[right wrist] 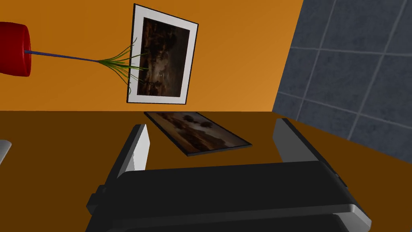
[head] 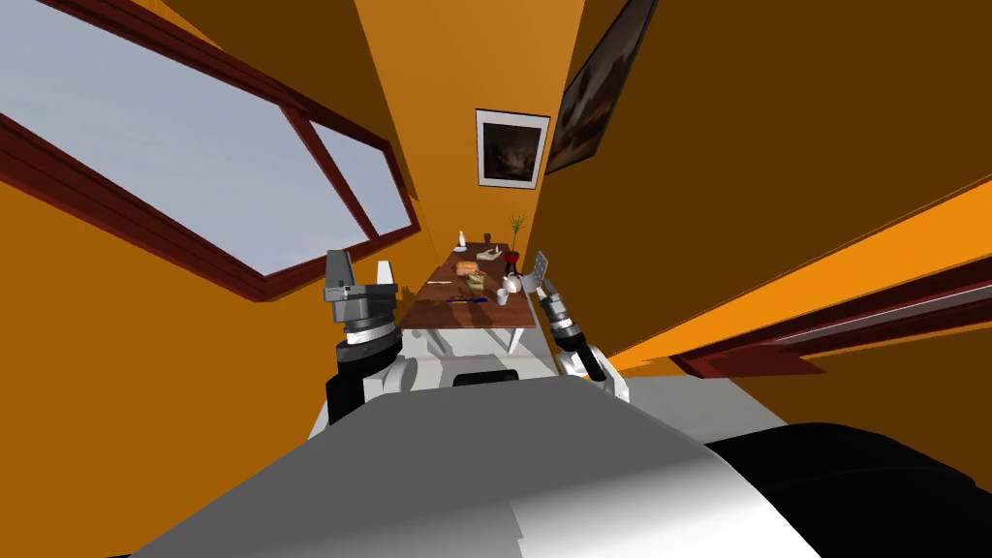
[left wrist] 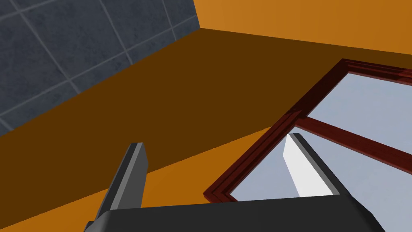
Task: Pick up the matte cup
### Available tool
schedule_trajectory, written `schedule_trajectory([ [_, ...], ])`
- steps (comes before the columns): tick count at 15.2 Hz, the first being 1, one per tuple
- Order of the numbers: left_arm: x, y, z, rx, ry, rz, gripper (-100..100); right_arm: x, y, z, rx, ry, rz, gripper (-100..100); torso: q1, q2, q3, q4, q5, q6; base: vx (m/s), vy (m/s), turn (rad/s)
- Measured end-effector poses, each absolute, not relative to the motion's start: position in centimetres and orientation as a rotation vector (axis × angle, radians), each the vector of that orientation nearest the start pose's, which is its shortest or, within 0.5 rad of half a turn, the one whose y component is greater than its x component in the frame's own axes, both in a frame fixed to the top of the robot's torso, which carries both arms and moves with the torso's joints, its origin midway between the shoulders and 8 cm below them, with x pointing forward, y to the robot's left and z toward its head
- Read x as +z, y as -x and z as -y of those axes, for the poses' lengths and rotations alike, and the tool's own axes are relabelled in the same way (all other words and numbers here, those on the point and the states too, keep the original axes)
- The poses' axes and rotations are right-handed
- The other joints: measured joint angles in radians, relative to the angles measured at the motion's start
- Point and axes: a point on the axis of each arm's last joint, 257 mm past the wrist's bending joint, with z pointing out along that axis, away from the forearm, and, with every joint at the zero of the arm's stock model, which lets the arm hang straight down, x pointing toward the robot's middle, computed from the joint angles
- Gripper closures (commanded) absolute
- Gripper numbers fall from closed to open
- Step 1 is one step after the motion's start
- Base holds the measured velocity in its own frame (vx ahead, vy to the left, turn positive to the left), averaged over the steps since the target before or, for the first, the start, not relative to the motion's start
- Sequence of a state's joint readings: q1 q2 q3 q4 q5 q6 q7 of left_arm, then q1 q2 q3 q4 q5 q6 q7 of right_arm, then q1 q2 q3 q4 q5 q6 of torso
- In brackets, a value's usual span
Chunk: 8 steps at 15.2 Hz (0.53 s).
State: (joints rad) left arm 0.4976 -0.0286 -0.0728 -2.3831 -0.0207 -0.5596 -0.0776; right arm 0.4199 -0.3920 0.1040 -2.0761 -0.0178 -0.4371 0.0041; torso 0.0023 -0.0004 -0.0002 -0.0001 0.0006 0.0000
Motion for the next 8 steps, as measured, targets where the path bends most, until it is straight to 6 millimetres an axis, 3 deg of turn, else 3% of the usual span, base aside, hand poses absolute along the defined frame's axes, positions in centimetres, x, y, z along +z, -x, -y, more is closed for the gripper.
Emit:
schedule_trajectory([
  [8, 8.0, -31.2, -25.2, -1.32, 0.517, -0.497, 0, -12.8, -40.2, 22.7, 1.215, -0.415, -1.319, -100, 0.001, -0.001, 0.0, 0.0, 0.0, 0.0, 0.009, 0.041, 0.139],
])
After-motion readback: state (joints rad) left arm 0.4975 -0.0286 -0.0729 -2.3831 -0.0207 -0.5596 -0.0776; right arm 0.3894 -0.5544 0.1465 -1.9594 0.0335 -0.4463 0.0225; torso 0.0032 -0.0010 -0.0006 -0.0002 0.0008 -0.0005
